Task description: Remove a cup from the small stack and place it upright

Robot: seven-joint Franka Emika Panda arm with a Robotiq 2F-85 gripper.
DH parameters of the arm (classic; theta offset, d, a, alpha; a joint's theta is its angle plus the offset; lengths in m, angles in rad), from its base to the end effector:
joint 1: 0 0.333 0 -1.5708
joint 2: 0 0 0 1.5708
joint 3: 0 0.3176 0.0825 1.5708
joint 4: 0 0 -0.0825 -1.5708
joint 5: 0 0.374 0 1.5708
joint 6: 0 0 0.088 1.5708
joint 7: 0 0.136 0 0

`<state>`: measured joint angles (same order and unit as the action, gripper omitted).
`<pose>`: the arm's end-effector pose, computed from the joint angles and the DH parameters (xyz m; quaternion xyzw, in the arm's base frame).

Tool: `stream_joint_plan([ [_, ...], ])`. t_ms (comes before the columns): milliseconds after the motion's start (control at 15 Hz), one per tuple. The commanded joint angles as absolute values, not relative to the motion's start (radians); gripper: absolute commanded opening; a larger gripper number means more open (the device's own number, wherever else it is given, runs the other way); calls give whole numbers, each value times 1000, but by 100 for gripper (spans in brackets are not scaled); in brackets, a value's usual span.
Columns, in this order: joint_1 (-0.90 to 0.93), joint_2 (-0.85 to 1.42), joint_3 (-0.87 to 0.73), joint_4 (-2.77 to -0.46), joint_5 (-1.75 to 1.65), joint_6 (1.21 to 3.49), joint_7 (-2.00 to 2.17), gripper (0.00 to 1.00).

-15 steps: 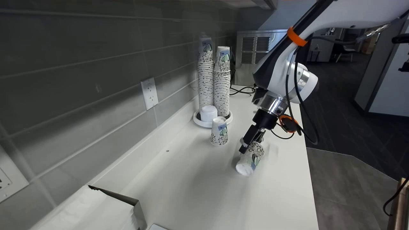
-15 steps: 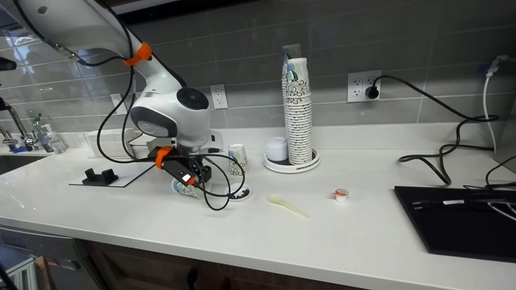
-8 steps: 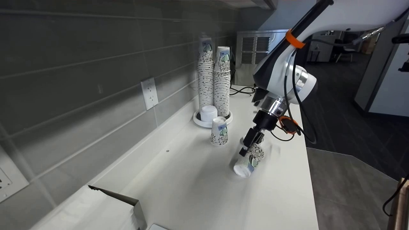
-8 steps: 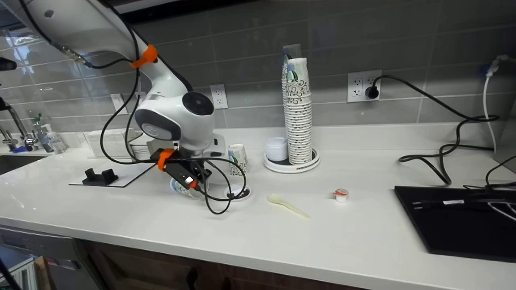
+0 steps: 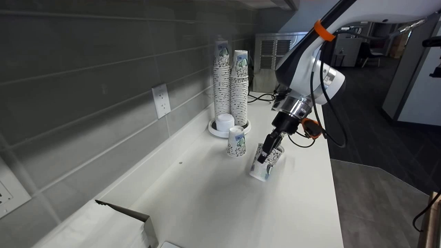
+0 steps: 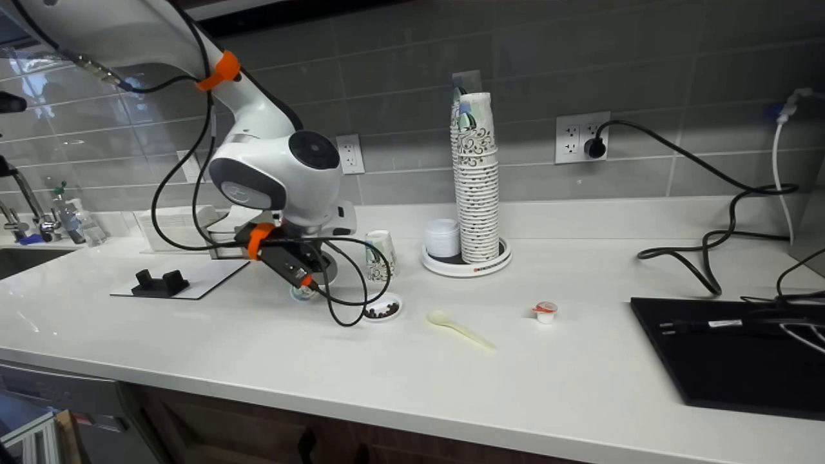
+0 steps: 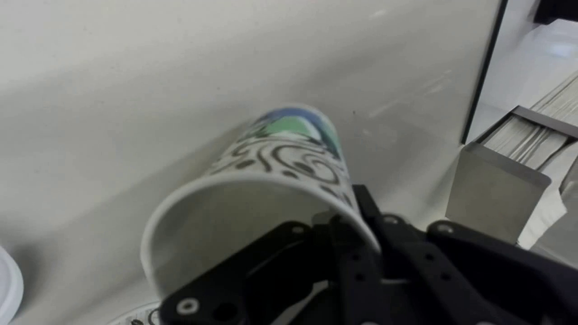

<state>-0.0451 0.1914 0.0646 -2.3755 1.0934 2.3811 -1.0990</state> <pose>0.4884 0.0370 0.2195 -0.9357 -0.1041 -0.0983 0.3225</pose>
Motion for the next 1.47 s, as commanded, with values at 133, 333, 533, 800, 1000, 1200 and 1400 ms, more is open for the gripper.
stream_joint_plan([
  [133, 13, 41, 53, -2450, 863, 2413, -925, 0],
  [333, 62, -6, 69, -2464, 605, 2421, -710, 0],
  [533, 98, -43, 101, -2456, 364, 2396, -486, 0],
  [800, 131, -20, 142, -2402, 38, 2380, -181, 0],
  [1000, 140, 17, 155, -2354, -202, 2356, 15, 0],
  [1200, 145, 69, 153, -2299, -440, 2334, 197, 0],
  [1400, 153, 170, 143, -2252, -488, 2412, 250, 0],
])
